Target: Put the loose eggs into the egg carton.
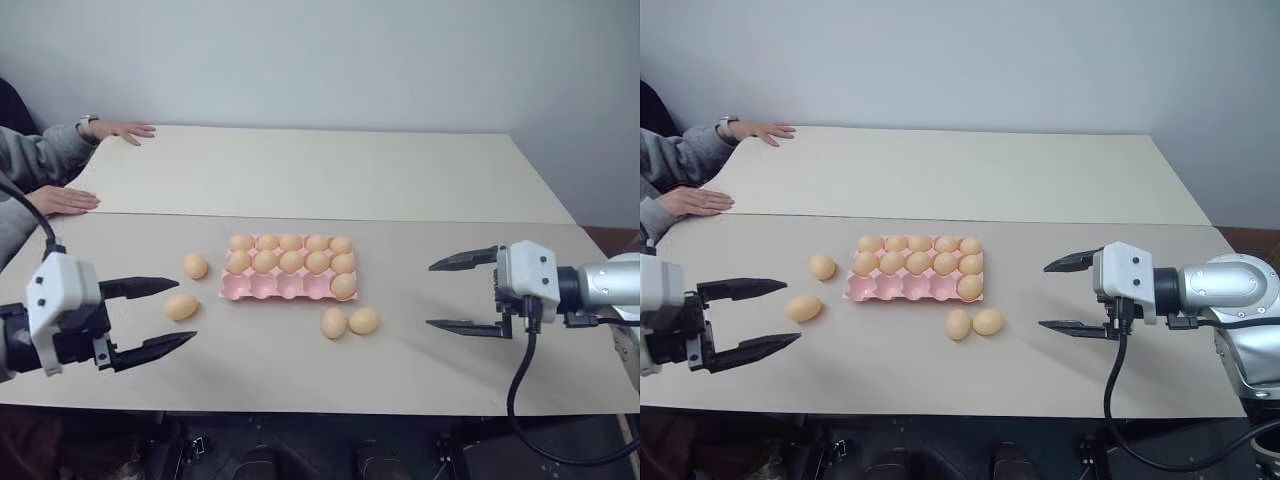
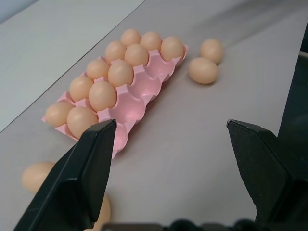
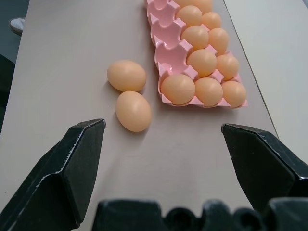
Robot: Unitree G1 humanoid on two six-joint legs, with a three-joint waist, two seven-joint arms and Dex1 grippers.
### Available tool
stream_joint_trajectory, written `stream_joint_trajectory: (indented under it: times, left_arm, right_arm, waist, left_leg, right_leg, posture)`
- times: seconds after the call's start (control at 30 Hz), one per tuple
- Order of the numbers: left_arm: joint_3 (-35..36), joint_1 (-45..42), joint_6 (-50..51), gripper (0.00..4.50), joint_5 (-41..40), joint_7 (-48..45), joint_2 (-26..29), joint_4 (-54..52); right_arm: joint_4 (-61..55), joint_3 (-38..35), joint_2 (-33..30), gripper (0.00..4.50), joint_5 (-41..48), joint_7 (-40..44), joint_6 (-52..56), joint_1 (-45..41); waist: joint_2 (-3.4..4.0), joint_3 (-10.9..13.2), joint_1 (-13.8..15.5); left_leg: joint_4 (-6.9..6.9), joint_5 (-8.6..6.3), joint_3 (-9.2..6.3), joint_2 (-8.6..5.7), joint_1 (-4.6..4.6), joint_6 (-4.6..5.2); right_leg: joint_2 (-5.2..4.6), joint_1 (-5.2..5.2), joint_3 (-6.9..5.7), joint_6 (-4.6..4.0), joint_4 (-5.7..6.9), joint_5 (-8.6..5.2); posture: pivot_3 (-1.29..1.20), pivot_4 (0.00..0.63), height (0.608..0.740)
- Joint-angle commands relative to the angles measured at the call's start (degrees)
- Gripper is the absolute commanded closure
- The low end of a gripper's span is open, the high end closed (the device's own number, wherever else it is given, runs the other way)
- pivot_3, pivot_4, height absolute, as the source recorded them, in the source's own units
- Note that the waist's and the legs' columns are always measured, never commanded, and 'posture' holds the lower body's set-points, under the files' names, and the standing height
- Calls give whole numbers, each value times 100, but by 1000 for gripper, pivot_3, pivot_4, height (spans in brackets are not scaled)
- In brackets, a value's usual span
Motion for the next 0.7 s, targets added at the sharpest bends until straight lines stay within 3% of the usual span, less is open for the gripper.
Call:
stream_joint_trajectory:
  times: [0.03,0.7]
  left_arm:
    - [247,-30,103,505,-177,-32,91,-114]
    - [-8,26,-201,505,253,400,-129,-517]
  right_arm:
    - [-89,-93,-4,0,82,-16,-91,-111]
    - [34,259,34,0,-186,-73,-41,-362]
  waist:
    - [0,0,1]
    - [0,0,9]
  left_leg:
    - [0,0,0,0,0,0]
    - [0,0,1,0,0,0]
  right_leg:
    - [0,0,0,0,0,0]
    - [0,1,0,0,0,0]
  posture:
    - [0,150,740]
    - [0,150,740]
